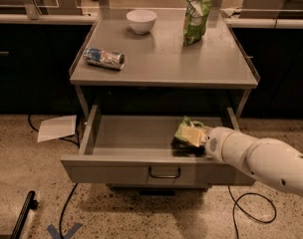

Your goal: Place green jalapeno chip bag into top drawer

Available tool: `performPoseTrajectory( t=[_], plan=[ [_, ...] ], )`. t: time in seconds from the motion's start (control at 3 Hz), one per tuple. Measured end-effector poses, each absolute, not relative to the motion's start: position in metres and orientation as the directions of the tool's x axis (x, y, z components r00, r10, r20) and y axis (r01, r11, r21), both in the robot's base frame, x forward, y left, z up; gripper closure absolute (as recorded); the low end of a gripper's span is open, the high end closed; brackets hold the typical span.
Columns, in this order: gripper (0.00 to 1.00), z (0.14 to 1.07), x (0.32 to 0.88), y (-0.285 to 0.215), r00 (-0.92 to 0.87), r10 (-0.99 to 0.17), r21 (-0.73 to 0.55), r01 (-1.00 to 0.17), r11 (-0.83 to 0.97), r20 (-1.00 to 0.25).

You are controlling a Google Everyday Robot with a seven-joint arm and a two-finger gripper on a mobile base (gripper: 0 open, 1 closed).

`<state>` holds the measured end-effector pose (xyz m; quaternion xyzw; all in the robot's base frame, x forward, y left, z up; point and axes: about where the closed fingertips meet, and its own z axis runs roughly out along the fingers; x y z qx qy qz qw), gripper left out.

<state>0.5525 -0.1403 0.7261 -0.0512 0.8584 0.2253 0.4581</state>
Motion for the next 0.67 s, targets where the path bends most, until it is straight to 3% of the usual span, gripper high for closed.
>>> performPoseTrajectory(
  t=[0.33,0.67],
  plan=[
    [0.00,0.7262,0.5525,-0.1402,-0.575,0.118,0.340,-0.295,0.893,-0.809],
    [0.00,0.7262,0.5525,-0.1402,-0.575,0.118,0.340,-0.295,0.893,-0.809]
  ],
)
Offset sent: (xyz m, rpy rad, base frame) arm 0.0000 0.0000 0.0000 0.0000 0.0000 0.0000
